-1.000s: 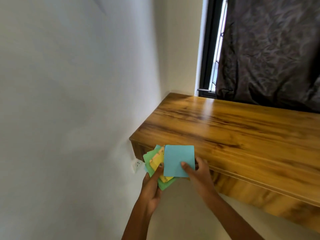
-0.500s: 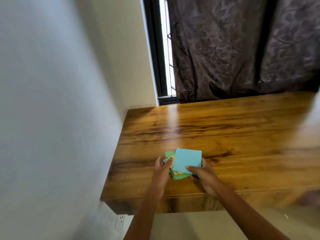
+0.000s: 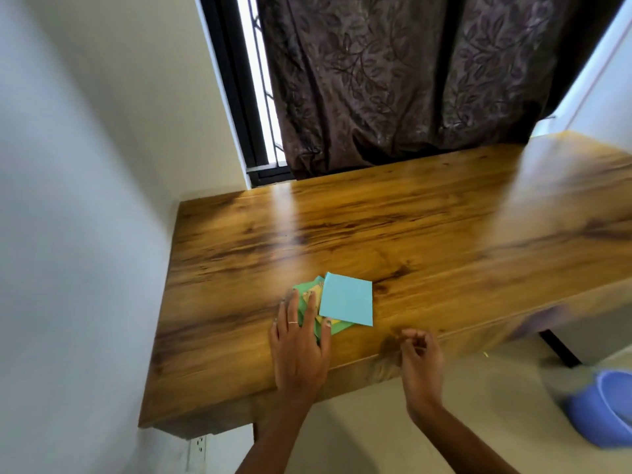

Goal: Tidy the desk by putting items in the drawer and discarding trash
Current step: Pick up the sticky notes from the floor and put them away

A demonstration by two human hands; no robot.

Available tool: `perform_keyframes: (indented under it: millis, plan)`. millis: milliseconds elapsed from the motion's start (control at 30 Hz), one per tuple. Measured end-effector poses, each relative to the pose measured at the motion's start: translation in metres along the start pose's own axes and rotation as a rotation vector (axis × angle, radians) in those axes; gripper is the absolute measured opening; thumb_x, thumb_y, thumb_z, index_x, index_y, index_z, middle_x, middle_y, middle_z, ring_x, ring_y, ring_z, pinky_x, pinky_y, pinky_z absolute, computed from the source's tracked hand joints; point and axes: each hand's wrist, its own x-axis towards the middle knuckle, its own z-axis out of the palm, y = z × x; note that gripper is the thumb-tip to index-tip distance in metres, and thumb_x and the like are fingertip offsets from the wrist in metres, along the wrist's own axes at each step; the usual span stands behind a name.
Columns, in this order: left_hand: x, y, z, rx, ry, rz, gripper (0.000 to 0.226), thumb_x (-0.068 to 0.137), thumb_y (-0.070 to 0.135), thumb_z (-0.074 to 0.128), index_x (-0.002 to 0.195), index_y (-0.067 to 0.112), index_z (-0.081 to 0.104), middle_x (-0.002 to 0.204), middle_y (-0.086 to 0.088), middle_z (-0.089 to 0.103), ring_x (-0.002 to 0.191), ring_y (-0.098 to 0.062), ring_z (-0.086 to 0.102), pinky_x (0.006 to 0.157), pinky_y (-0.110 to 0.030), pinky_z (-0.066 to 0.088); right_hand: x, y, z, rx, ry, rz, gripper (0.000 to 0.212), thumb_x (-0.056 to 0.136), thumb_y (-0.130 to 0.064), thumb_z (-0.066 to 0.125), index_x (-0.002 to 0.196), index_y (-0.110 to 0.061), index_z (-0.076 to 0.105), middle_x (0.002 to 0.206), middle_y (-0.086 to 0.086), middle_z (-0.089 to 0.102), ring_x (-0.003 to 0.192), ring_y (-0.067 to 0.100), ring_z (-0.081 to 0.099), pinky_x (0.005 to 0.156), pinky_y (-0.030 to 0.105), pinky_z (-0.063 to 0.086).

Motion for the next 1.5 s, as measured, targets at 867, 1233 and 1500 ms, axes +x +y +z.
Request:
perform_keyframes:
  millis: [867,1233,1500]
  plan:
    - [-0.006,-0.003,0.011,0.131,0.056,0.153,0.052,0.095,0.037,0.034,0.145,0.025,0.035,0.150,-0.003,0.039,0.138,-0.027,0.034,0.103,-0.048,0.040,0.008,0.116,0.013,0.486,-0.357,0.989,0.033,0.084,0.019,0.034,0.099,-0.003,0.054,0.092,0.019,0.060,0.088,0.031,0.058,0.071,0.040,0.049]
    - [-0.006,0.000,0.006,0.105,0.036,0.077,0.056,0.094,0.036,0.041,0.147,0.027,0.028,0.152,-0.005,0.033,0.139,-0.029,0.031,0.103,-0.047,0.038,-0.030,0.131,-0.096,-0.407,-0.954,0.619,0.014,0.092,-0.006,0.049,0.096,-0.007,0.063,0.095,0.009,0.066,0.088,0.019,0.062,0.075,0.028,0.046]
    - [-0.012,0.006,0.007,0.061,-0.001,-0.015,0.060,0.097,0.040,0.038,0.151,0.023,0.017,0.157,-0.009,0.021,0.144,-0.031,0.020,0.116,-0.047,0.024,-0.079,0.018,-0.122,-0.635,-1.423,0.001,0.028,0.096,-0.018,0.048,0.117,-0.004,0.060,0.112,0.004,0.059,0.102,0.010,0.055,0.090,0.026,0.046]
